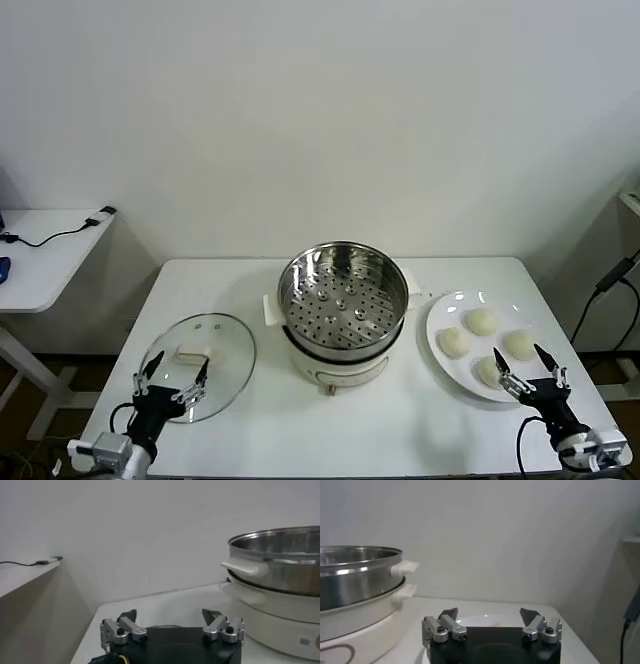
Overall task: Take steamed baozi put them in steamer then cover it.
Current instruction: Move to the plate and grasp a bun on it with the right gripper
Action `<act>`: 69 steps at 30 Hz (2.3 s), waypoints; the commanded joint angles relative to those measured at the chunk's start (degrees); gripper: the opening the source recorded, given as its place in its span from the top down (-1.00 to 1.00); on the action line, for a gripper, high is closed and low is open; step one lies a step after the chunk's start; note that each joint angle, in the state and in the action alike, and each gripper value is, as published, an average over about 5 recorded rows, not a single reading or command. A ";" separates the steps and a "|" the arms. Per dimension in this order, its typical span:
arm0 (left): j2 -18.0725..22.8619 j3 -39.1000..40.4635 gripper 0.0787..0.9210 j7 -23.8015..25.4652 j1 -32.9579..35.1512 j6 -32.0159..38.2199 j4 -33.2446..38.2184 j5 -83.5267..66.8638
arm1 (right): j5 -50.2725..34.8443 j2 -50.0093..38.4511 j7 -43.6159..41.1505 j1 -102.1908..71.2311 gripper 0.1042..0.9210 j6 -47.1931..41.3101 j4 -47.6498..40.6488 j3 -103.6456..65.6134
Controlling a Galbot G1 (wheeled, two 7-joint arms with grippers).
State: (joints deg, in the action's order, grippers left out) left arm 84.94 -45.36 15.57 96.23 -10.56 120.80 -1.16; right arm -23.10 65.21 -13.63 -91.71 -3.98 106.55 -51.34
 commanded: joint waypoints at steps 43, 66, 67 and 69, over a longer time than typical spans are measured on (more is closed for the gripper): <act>5.88 -1.33 -0.77 -2.20 7.15 2.88 4.61 3.63 | 65.10 -10.18 -62.46 81.84 -0.76 16.42 -64.06 55.67; 5.63 -1.35 -0.77 -1.97 7.15 2.69 4.54 3.65 | 66.03 -8.36 -60.52 79.02 -0.76 15.56 -65.76 51.72; 5.63 -1.33 -0.77 -1.95 7.16 2.70 4.52 3.67 | 66.03 -8.41 -60.42 78.91 -0.76 15.44 -65.76 51.72; 5.63 -1.29 -0.77 -1.93 7.11 2.72 4.40 3.70 | 65.99 -8.52 -60.12 78.65 -0.76 15.19 -65.75 51.68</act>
State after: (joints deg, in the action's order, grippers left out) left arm 90.51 -46.74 13.61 103.29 -7.89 125.41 2.45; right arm 42.15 55.99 -74.11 -13.45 11.03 42.08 0.41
